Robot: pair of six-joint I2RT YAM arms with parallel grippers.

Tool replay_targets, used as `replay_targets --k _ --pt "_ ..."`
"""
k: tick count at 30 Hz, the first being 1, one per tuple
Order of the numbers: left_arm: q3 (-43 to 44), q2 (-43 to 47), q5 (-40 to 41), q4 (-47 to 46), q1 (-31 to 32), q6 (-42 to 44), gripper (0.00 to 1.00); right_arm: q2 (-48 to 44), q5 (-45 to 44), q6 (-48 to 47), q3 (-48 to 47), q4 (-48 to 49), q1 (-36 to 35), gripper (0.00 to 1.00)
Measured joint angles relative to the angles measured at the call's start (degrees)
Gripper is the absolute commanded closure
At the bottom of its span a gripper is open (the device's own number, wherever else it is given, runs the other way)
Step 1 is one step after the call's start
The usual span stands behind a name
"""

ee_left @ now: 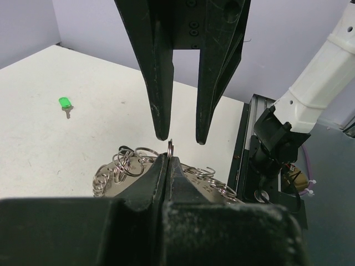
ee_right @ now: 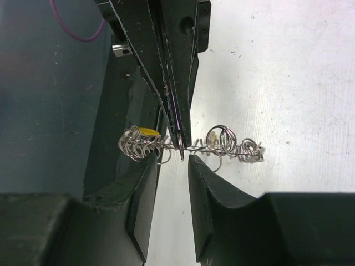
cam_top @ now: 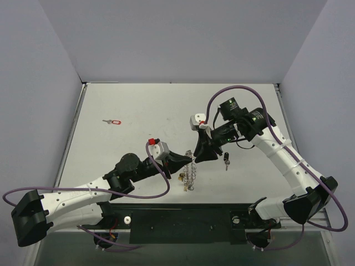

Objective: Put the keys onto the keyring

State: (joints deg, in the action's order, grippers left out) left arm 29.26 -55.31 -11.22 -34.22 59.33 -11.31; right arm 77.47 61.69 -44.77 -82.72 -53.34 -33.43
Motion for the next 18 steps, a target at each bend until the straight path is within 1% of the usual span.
replay_targets --k 5,10,18 --pt "-0.02 0.02 0.07 -0.39 0.07 -0.09 1.00 0.00 0.31 0.35 0.00 0.37 -0.70 0.75" --pt "-0.04 0.02 0.04 -0.55 0.26 -0.11 1.00 0.09 0.28 0.66 0.00 0.48 -0.81 0.81" --pt "-0.70 0.15 0.11 -1.29 0.35 -0.24 1.00 1.09 0.26 0.72 0.02 0.76 -0.81 0.83"
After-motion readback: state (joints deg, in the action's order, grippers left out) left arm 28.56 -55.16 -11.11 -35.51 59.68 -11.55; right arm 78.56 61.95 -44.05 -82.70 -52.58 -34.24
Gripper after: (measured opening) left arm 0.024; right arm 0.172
